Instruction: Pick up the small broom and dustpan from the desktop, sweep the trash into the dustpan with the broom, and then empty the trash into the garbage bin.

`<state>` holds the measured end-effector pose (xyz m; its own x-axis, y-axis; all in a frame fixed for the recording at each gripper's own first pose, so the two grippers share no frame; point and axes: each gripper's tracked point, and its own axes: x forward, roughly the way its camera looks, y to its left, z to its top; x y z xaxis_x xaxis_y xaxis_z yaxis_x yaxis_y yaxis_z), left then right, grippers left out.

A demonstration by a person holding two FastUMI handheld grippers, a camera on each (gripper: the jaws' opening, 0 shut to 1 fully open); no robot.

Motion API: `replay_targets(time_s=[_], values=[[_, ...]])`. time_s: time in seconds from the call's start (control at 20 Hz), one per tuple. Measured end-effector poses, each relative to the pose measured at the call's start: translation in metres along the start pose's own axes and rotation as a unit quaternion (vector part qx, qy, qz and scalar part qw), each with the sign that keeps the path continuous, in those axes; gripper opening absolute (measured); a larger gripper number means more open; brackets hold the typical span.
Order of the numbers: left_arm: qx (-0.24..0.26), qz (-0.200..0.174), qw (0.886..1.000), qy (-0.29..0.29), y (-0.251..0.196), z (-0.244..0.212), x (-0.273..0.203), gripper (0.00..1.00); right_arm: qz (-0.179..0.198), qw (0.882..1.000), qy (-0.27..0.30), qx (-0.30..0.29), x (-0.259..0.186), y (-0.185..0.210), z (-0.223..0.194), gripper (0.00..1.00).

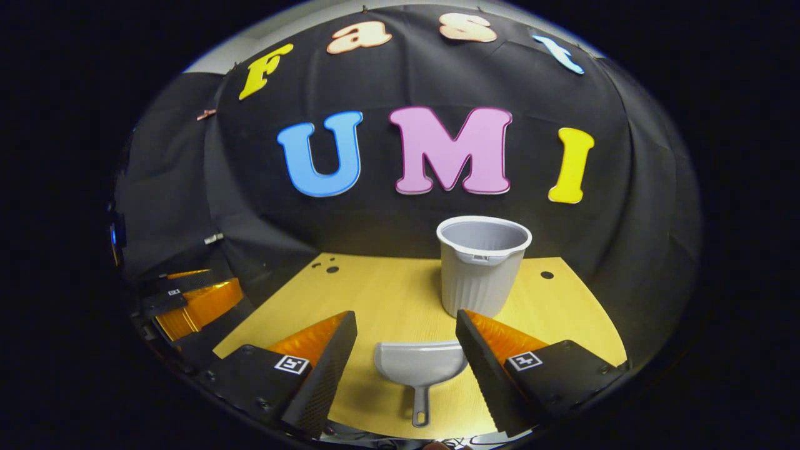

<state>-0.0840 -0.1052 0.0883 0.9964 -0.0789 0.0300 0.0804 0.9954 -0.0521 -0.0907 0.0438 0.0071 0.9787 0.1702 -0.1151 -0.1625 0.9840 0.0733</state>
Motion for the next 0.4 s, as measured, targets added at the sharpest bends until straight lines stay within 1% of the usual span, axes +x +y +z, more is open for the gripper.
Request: replay_targets(time_s=[0.1,0.2,0.3,0.4], values=[[0.006,0.012,0.999,-0.029,-0.001,0.007,-0.017,0.96,-0.006,1.0,-0.019,0.006,-0.011,-0.001,0.004,0.99],[0.003,0.021,0.999,-0.043,-0.007,0.0,-0.028,0.96,-0.011,1.0,-0.029,0.004,-0.022,-0.004,0.001,0.98],[-0.002,0.021,0.999,-0.046,-0.01,-0.01,-0.034,0.95,-0.014,0.999,-0.037,0.002,-0.03,-0.007,0.0,0.99],[-0.01,0.012,0.999,-0.031,-0.013,-0.023,-0.034,0.95,-0.014,0.999,-0.034,-0.001,-0.035,-0.005,-0.006,0.98]])
